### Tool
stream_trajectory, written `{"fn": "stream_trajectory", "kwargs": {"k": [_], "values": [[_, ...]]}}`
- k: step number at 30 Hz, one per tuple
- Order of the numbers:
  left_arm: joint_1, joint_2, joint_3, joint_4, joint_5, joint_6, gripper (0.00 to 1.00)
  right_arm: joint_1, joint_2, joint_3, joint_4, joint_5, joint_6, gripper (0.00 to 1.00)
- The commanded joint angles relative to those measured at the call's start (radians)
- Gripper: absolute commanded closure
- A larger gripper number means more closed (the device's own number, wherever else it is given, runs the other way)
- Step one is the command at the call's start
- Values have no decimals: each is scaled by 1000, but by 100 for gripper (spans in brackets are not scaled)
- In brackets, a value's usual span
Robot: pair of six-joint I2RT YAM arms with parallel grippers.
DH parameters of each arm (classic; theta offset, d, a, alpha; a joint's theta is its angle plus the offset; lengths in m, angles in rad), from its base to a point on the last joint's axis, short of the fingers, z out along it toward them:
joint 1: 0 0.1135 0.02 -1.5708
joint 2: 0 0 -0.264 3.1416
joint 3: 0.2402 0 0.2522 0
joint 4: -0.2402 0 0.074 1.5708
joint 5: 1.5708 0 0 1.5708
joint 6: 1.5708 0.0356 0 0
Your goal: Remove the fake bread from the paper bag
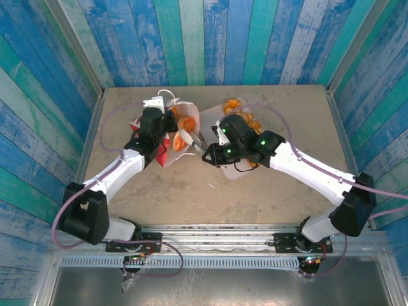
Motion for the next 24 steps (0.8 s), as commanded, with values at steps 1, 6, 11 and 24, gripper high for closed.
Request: {"fn": "stream_trajectory", "kwargs": {"k": [1, 6, 11, 24], "values": [[0, 41, 23, -24, -39, -9, 92, 5, -47, -4, 38, -2, -19, 81], [0, 61, 27, -19, -59, -8, 92, 6, -89, -4, 42, -9, -26, 81], [0, 82, 33, -14, -78, -12, 92, 6, -135, -8, 30, 3, -22, 80], [0, 73, 53, -39, -171, 2, 92, 4, -273, -15, -111, 137, -11, 80]]}}
